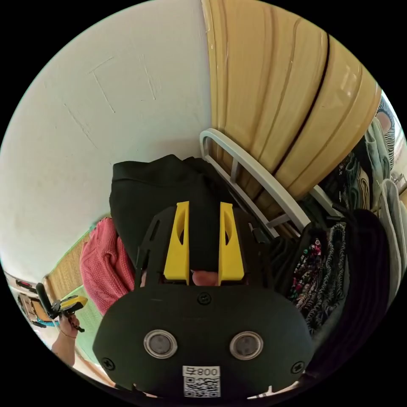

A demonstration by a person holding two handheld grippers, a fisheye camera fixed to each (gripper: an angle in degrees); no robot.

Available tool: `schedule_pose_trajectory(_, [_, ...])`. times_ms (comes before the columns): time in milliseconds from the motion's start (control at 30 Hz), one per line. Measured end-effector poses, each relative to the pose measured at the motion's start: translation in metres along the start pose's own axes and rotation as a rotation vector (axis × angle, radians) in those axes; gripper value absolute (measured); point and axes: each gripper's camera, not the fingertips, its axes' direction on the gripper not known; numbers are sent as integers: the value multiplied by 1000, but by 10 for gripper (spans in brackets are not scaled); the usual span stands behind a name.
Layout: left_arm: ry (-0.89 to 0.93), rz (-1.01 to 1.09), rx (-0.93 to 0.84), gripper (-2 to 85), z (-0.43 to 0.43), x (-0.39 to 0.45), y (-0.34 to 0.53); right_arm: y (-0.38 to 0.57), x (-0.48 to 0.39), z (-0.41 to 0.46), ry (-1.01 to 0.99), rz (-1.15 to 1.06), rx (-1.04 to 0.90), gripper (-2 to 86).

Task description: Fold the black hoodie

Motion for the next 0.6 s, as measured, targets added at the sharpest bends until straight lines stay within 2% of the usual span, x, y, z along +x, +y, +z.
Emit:
schedule_pose_trajectory(100, [29,6,2,1,-5,-6,7,-10,12,29,39,11,-124,121])
schedule_pose_trajectory(267, [38,25,-11,2,-13,-17,21,0,32,21,-83,38,-123,76])
schedule_pose_trajectory(467, [107,31,43,11,-34,-34,31,56,12,-32,-421,-123,-10,53])
schedule_pose_trajectory(600, [224,57,183,58,-60,-41,22,111,-18,-65,-675,-297,-15,46])
